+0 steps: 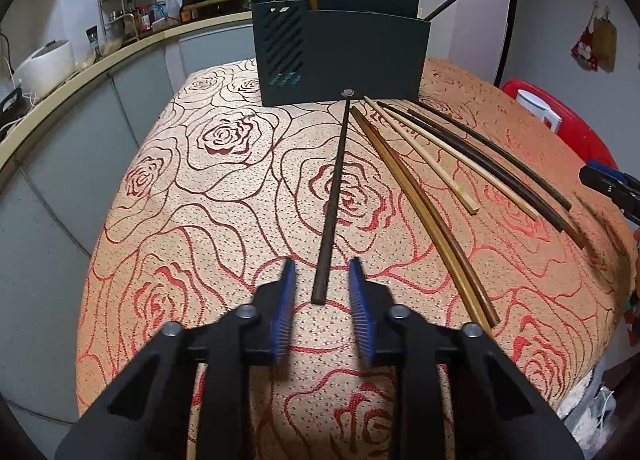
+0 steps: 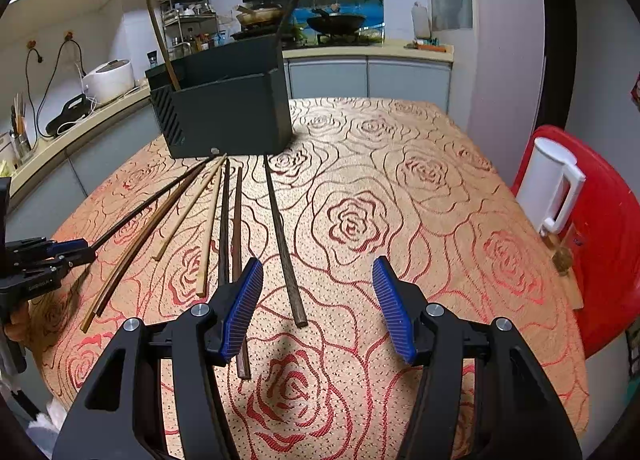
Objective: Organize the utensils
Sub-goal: 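Move the left tool back to the table and grasp a dark chopstick, then grasp another chopstick with the right tool while the left tool lifts its chopstick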
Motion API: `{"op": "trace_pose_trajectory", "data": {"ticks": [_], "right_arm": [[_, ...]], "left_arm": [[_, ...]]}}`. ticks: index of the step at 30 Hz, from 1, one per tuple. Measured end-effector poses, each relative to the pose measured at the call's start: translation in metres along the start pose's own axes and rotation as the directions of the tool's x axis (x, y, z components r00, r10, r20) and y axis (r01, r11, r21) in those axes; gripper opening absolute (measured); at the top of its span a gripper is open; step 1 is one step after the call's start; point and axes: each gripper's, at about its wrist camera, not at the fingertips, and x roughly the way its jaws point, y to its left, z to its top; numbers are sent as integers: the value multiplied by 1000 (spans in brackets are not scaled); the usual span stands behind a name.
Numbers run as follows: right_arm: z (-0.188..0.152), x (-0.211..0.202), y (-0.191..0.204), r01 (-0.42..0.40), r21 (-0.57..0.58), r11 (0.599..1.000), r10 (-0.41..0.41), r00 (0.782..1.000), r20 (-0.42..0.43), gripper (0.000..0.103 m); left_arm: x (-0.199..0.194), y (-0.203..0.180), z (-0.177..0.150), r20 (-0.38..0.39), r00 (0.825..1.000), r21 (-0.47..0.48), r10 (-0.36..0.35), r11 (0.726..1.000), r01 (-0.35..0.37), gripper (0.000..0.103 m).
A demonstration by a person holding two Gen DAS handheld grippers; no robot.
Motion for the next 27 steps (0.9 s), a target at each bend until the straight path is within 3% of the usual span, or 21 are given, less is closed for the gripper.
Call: {"op": "trace_pose_trajectory", "data": {"ticks": [5, 13, 21, 27], "right_arm": [[-5, 11, 6, -16, -37, 999, 15, 999, -44, 54], [-11, 26, 14, 2, -74, 997, -9, 996, -84, 38], [-17, 31, 25, 4, -137, 991, -15, 997, -82, 16], [-15, 30, 21, -25, -109, 994, 14, 995, -100, 10]], "left_arm": [[-2, 3, -2, 3, 1000, -9, -12, 1000, 12, 8], [-6, 4, -5, 5, 1000, -16, -10, 1000, 10, 8], [-11, 5, -7, 13, 1000, -19, -7, 1000, 8, 7], [-18, 4, -6, 27, 1000, -4, -5, 1000, 5, 7]]}}
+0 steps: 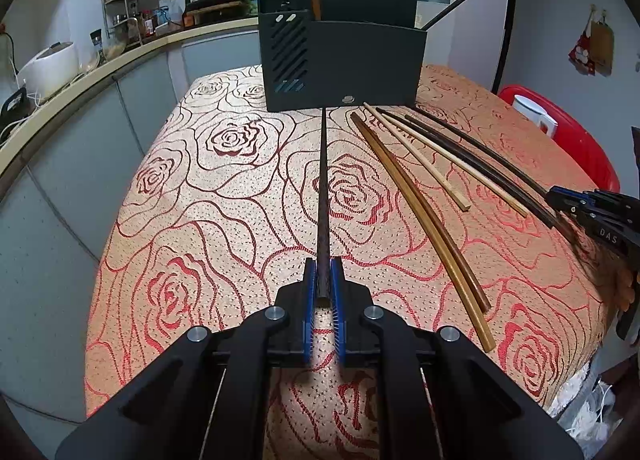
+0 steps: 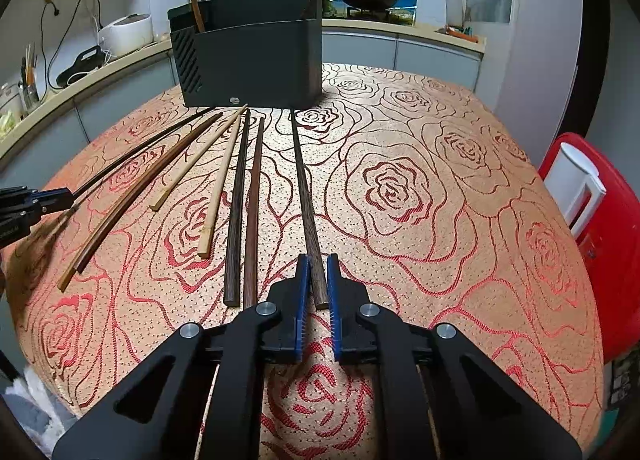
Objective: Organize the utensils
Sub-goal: 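Grasp another chopstick with the right tool while the left tool lifts its chopstick, then carry both held chopsticks up over the black utensil holder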
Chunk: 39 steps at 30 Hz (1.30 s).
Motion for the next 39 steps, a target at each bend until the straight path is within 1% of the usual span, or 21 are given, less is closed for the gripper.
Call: {"op": "trace_pose_trajectory", "data": {"ticks": [4, 11, 17, 21, 26, 28, 33, 36, 39], "right_arm": [[2, -8, -5, -16, 30, 999, 16, 1000, 9, 9], [17, -49, -11, -27, 51, 998, 20, 993, 119, 8], [33, -88, -14, -51, 65, 997, 35, 974, 223, 8], [50, -108, -17, -76, 64, 995, 55, 957, 285, 8], [70, -124, -17, -107, 56, 993, 81, 934, 347, 8], [78, -128, -16, -119, 52, 992, 92, 926, 367, 8], [94, -131, -10, -131, 36, 991, 106, 914, 391, 8], [104, -130, -9, -138, 26, 990, 117, 911, 396, 8], [118, -127, -12, -149, 30, 988, 126, 913, 387, 8]], "left_arm": [[-15, 0, 3, 33, 999, 7, 11, 1000, -12, 7], [-56, 2, 11, 116, 992, 36, 52, 998, -56, 7], [-88, 3, 28, 199, 977, 50, 81, 994, -92, 7], [-109, 5, 48, 263, 960, 51, 96, 992, -113, 7], [-125, 8, 73, 322, 943, 44, 82, 994, -102, 7], [-129, 8, 81, 336, 939, 43, 76, 994, -96, 7], [-132, 5, 97, 355, 933, 50, 64, 995, -87, 7], [-132, 6, 104, 356, 933, 53, 55, 995, -79, 7], [-131, 8, 111, 348, 936, 55, 52, 996, -75, 7]]}}
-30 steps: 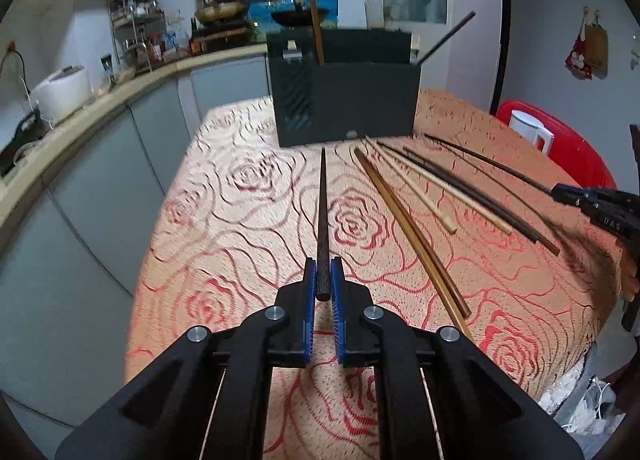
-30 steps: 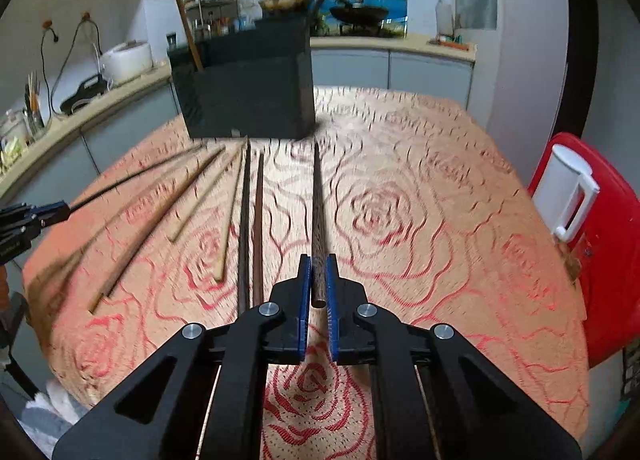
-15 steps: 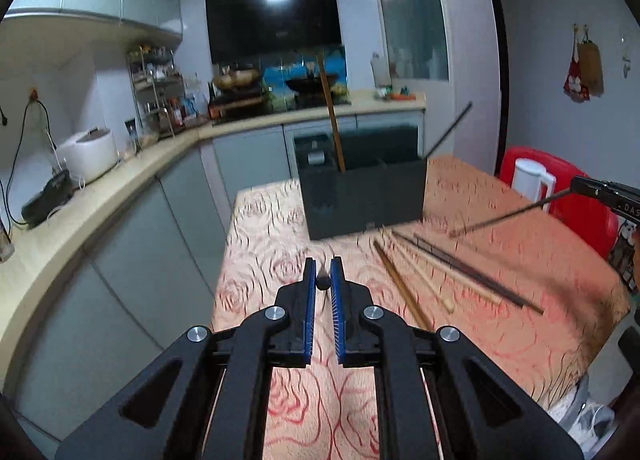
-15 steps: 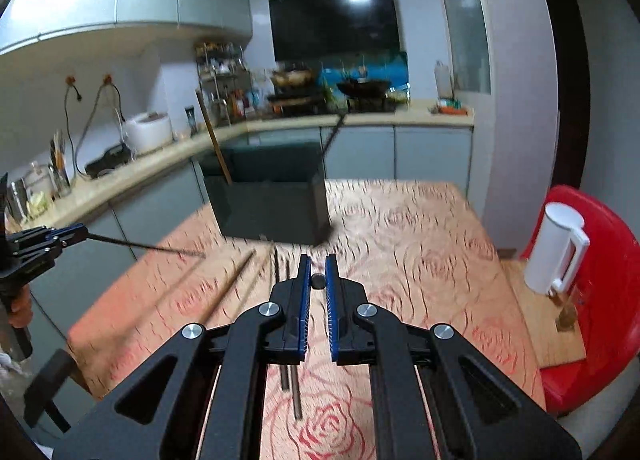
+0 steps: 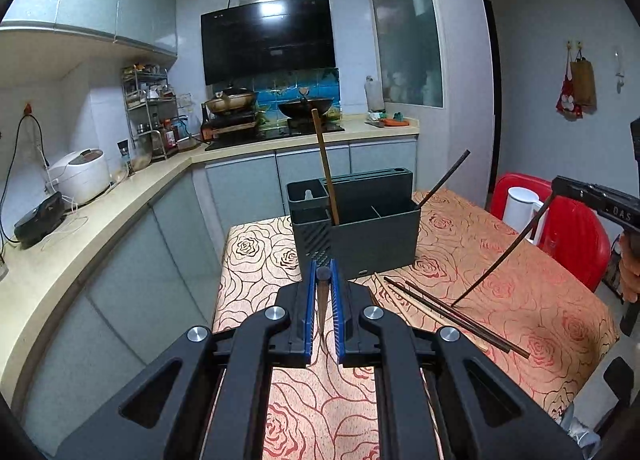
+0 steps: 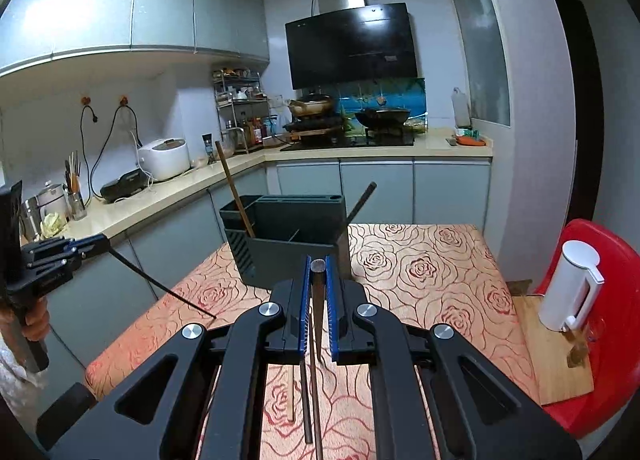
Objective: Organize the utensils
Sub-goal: 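Carry both held chopsticks up over the black utensil holder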
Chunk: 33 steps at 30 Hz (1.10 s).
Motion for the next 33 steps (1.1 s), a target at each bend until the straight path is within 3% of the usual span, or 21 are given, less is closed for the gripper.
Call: {"op": "trace_pose_trajectory", "data": {"ticks": [8, 19, 33], "right_arm": [[33, 12, -1, -8, 16, 1000, 9, 1000, -14, 8], [73, 10, 11, -17, -27, 999, 18, 1000, 12, 8], [121, 25, 21, -20, -39, 999, 22, 998, 67, 8]], "left_arm": [[5, 10, 17, -23, 1000, -20, -19, 1000, 19, 7], [-8, 5, 49, 6, 998, 14, -55, 998, 55, 7], [9, -17, 124, 63, 994, 37, -91, 995, 89, 7]]}}
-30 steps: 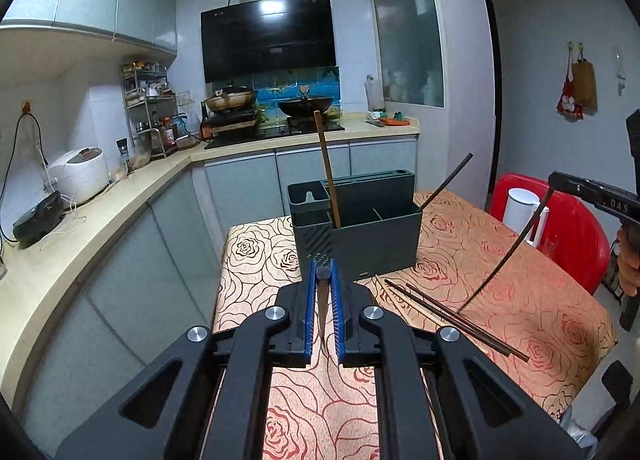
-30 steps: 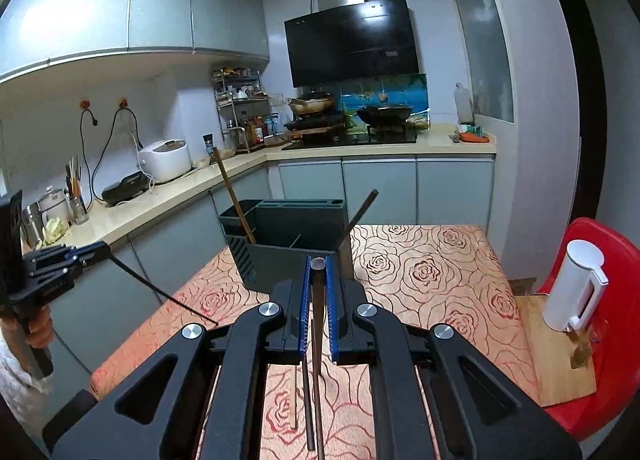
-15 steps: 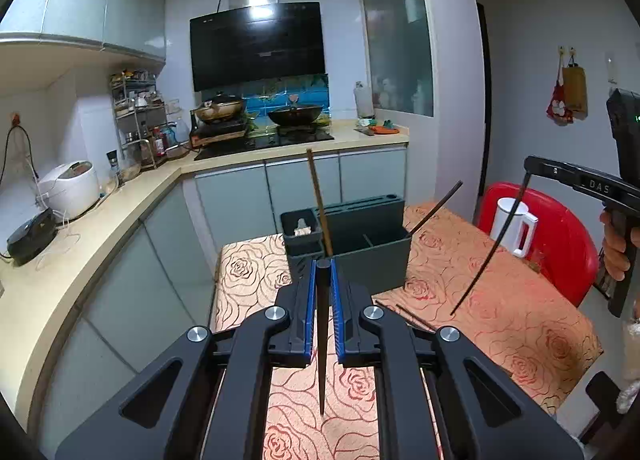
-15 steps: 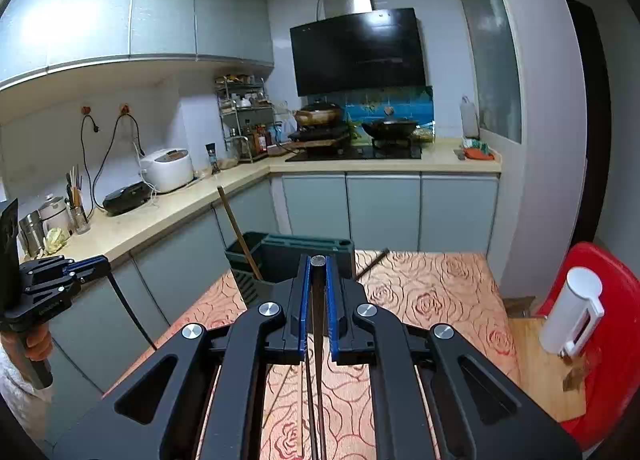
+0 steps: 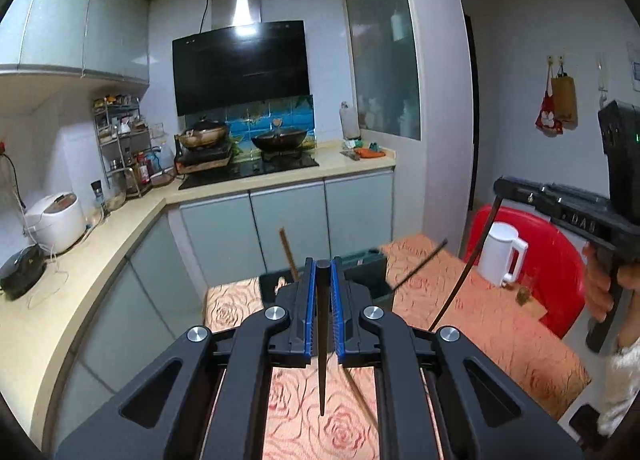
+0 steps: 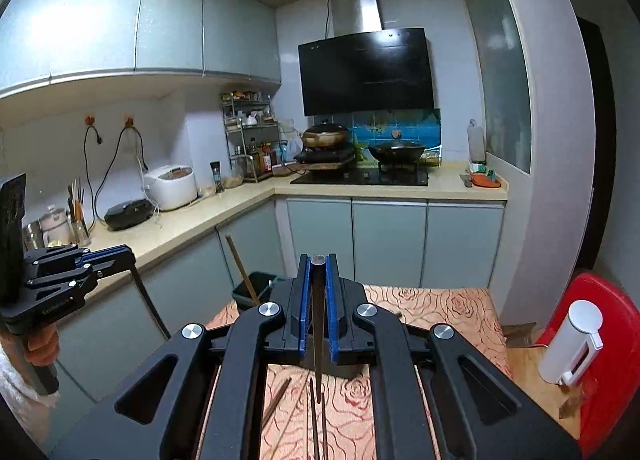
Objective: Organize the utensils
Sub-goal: 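Carry both held chopsticks up over the black utensil holder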
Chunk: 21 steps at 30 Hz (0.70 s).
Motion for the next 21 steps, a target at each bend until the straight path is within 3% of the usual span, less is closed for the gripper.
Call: {"op": "trace_pose_trajectory", "data": {"ticks": [12, 21], "right_arm": [[43, 30, -7, 38, -1, 999, -38, 998, 57, 8], [56, 79, -16, 58, 26, 998, -59, 996, 59, 8]], "left_arm": [[46, -4, 67, 62, 998, -46, 31, 999, -28, 7], [105, 0, 84, 57, 996, -93, 70, 994, -65, 7]]}}
